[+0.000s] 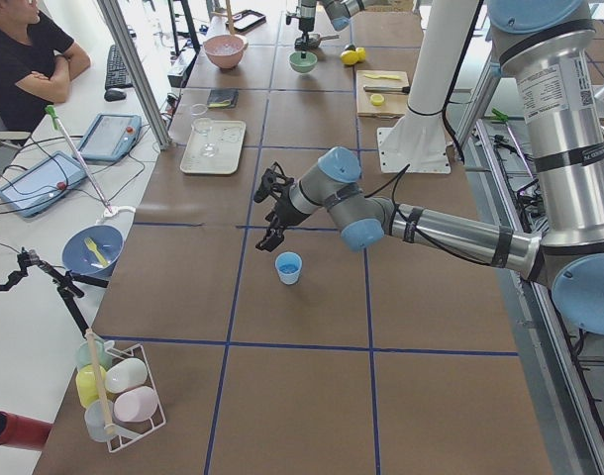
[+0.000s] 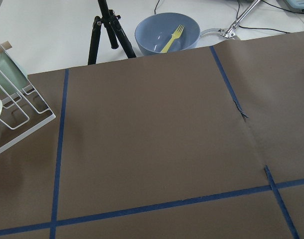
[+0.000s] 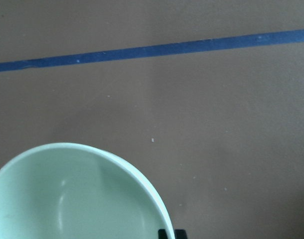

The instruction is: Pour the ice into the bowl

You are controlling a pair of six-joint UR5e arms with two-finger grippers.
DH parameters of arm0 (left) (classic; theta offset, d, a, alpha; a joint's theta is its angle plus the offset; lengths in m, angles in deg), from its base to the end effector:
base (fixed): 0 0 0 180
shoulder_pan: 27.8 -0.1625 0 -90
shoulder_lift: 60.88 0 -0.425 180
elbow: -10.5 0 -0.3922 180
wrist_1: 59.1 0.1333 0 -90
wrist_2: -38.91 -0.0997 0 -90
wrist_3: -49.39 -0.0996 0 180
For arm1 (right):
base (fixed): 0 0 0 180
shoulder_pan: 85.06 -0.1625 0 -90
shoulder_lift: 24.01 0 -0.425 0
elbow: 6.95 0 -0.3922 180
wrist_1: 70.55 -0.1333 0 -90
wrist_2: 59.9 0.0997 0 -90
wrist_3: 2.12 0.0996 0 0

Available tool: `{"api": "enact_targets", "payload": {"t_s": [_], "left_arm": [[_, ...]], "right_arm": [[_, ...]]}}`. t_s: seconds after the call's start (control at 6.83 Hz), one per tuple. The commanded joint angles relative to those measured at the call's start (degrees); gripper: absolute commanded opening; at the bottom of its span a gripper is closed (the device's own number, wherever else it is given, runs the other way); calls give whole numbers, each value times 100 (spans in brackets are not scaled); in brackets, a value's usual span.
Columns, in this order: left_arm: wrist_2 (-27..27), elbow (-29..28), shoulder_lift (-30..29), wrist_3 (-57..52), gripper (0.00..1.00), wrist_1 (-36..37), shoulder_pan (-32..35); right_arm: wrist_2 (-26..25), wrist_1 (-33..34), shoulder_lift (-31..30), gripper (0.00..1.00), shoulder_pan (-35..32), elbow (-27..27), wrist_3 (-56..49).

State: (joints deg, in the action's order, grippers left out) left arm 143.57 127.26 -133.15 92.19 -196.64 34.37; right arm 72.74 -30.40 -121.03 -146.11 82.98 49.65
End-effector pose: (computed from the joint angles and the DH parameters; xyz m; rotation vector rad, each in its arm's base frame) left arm 0.0880 -0.3982 0.4756 0.6653 0.7589 -0.1124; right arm -0.1652 -0.4346 0.6188 0.0825 -0.9972 0.0870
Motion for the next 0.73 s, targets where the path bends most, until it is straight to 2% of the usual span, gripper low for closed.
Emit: {"api": "enact_targets", "payload": {"t_s": [0.0,0.15,0.29,0.44,0.59], "left_arm": [[-1359,-4,474,1162,100,-641,-1365],[-1830,-56,720,1421,100,-983,-1783],[-2226,-213,1045,1606,100,-1621,-2092],[-2839,-563,1100,1869,100,-2002,-2513],[-3620,-976,1083,2394,100,-2258,-3196]], "right_arm": [[306,1258,209,0,-109,1116,437],[315,2372,715,0,-66,1671,674],[306,3340,1425,0,144,1920,1077],[237,4003,2215,0,555,1957,1655],[27,4322,2885,0,1037,1958,2418]]}}
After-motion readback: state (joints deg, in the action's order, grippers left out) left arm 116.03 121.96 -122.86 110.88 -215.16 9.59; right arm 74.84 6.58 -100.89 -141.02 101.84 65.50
